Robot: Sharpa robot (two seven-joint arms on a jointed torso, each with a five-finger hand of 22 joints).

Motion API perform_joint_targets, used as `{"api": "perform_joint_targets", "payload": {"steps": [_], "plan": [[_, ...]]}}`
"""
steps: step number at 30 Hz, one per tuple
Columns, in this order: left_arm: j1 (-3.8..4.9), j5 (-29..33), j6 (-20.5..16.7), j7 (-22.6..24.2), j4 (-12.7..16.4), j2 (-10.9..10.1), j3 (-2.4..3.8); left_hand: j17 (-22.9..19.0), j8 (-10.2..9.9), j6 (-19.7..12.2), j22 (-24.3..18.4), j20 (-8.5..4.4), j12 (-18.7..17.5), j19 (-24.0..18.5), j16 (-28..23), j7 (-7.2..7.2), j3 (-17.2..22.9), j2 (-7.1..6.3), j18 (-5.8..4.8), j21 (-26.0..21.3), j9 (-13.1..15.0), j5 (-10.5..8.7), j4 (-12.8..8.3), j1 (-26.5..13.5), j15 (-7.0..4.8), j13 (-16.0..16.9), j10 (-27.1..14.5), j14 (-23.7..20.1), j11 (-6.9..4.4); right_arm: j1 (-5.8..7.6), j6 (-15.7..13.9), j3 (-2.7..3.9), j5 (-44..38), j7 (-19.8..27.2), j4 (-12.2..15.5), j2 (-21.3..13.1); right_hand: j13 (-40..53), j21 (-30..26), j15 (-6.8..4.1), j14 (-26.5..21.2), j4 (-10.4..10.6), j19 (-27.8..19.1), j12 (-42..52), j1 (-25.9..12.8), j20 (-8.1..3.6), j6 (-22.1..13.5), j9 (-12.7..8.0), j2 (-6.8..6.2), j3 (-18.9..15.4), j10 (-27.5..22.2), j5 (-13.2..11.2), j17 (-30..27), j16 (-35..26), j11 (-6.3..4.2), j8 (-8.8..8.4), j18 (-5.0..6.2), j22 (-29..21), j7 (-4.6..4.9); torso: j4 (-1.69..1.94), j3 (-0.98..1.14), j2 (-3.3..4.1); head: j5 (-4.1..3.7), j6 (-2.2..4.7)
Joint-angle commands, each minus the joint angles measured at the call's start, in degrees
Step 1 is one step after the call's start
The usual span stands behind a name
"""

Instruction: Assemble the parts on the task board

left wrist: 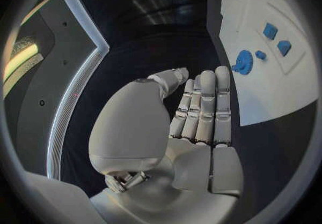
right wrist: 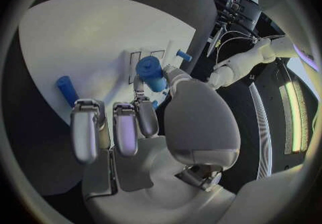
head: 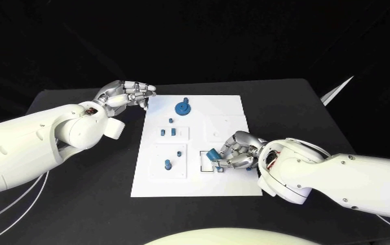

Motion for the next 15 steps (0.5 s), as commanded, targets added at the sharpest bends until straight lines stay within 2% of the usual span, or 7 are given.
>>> {"api": "perform_joint_targets", "payload": {"steps": [1, 6, 12, 15], "plan": [[0.02, 0.07, 0.15, 0.08, 0.22, 0.08, 0.03, -0.47, -1.14, -0.7, -0.74, 0.39, 0.87, -0.12, -0.69, 0.14, -1.34, 0.38, -0.09, -1.08, -0.61, 0.58, 1.13, -0.35, -0.12, 0.82, -1.29, -0.5, -0.1, -0.04, 0.18, 0.02, 0.1, 0.11, -0.65, 0.84, 7.54, 0.91, -0.28, 5.69, 0.02, 5.04, 0.91, -2.52, -0.65, 1.55, 3.9, 1.16, 5.57, 2.26, 1.22, 12.56, 0.87, -0.53, 3.93, -1.46, 14.39, -0.7, 0.06, -0.07, 0.01, 0.12, -0.29], [0.02, 0.07, 0.11, 0.05, 0.35, -0.04, 0.03, -0.47, -1.14, -0.7, -0.74, 0.39, 0.87, -0.12, -0.69, 0.14, -1.34, 0.38, -0.09, -1.08, -0.61, 0.58, 1.13, -0.35, -0.12, 0.82, -1.29, -0.5, -0.1, -0.06, 0.01, 0.02, 0.13, 0.08, -1.34, 1.89, 7.62, 1.02, -0.27, 5.7, 0.04, 5.06, 0.96, -3.29, -0.63, 1.61, 3.99, 1.1, 5.75, 2.32, 0.98, 12.59, 0.88, -0.53, 4.02, -1.48, 14.42, -0.7, -0.02, -0.01, 0.08, 0.35, -0.25], [0.03, 0.08, 0.09, 0.01, 0.48, -0.14, 0.03, -0.47, -1.14, -0.7, -0.74, 0.39, 0.87, -0.12, -0.69, 0.14, -1.34, 0.38, -0.09, -1.08, -0.61, 0.58, 1.13, -0.35, -0.12, 0.82, -1.29, -0.5, -0.1, -0.07, 0.52, 0.02, 0.09, -0.09, -1.99, 2.73, 7.69, 1.2, -0.27, 5.71, 0.04, 5.09, 0.97, -4.36, -0.62, 1.67, 4.11, 0.98, 5.88, 2.38, 0.58, 12.61, 0.89, -0.53, 4.13, -1.51, 14.46, -0.71, -0.08, 0.0, 0.01, 0.52, -0.52], [0.03, 0.08, 0.08, -0.01, 0.5, -0.17, 0.03, -0.48, -1.16, -0.72, -0.77, 0.39, 0.9, -0.1, -0.67, 0.14, -1.32, 0.39, -0.09, -1.12, -0.62, 0.58, 1.18, -0.37, -0.12, 0.82, -1.33, -0.52, -0.1, -0.08, 0.86, 0.02, 0.04, -0.19, -2.24, 2.98, 7.72, 1.24, -0.28, 5.7, -0.12, 5.1, 0.94, -4.91, -0.61, 1.69, 4.24, 0.45, 5.83, 2.39, 0.02, 12.58, 0.87, -0.55, 4.26, -1.52, 14.47, -0.75, -0.1, 0.04, -0.03, 0.57, -0.66]]}}
